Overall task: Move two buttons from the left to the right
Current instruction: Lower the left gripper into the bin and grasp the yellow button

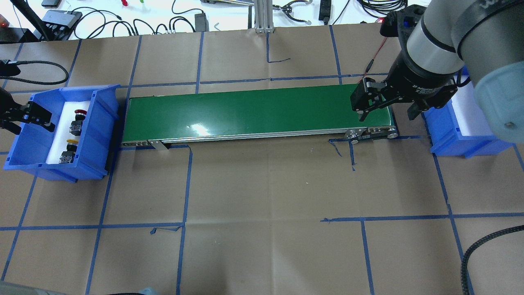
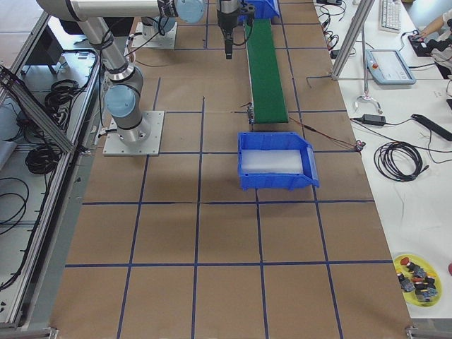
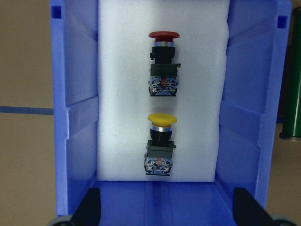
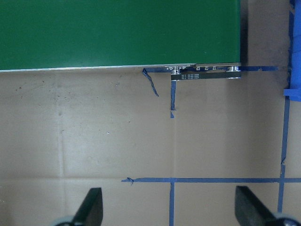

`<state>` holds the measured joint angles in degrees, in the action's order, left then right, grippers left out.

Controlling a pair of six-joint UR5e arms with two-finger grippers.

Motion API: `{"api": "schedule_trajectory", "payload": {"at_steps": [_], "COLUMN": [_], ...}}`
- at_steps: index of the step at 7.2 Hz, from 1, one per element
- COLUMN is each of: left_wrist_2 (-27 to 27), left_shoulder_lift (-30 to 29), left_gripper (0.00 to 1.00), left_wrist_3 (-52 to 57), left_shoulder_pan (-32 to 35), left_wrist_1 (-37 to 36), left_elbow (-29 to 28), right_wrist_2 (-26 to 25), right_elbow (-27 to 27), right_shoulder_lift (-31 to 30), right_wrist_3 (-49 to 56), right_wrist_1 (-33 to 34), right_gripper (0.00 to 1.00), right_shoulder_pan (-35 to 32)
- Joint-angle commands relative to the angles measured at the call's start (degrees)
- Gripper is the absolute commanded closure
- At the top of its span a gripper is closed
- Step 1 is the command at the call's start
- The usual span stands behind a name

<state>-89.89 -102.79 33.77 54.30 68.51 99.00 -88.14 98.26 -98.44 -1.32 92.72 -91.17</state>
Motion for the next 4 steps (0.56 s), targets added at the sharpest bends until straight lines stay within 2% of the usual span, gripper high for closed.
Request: {"api": "schedule_trajectory", "payload": {"at_steps": [1, 4], "left_wrist_2": [0.15, 0.06], "left_shoulder_lift": [-1.79, -3.03], "left_gripper": [0.01, 0.01], "left_wrist_3": [-0.11, 0.06], "left_shoulder_pan": [0.28, 0.28], "left_wrist_1": [-3.11, -10.48], "left_elbow": [2.32, 6.80], "right_wrist_2": [-0.02, -0.02], "right_elbow": [0.00, 0.00], "right_shoulder_lift": [0.00, 0.00], "right_wrist_3": [0.00, 0.00], "right_wrist_1": [0.00, 0.00], "right_gripper": [0.00, 0.00], "right_shoulder_pan": [0.02, 0.02]}}
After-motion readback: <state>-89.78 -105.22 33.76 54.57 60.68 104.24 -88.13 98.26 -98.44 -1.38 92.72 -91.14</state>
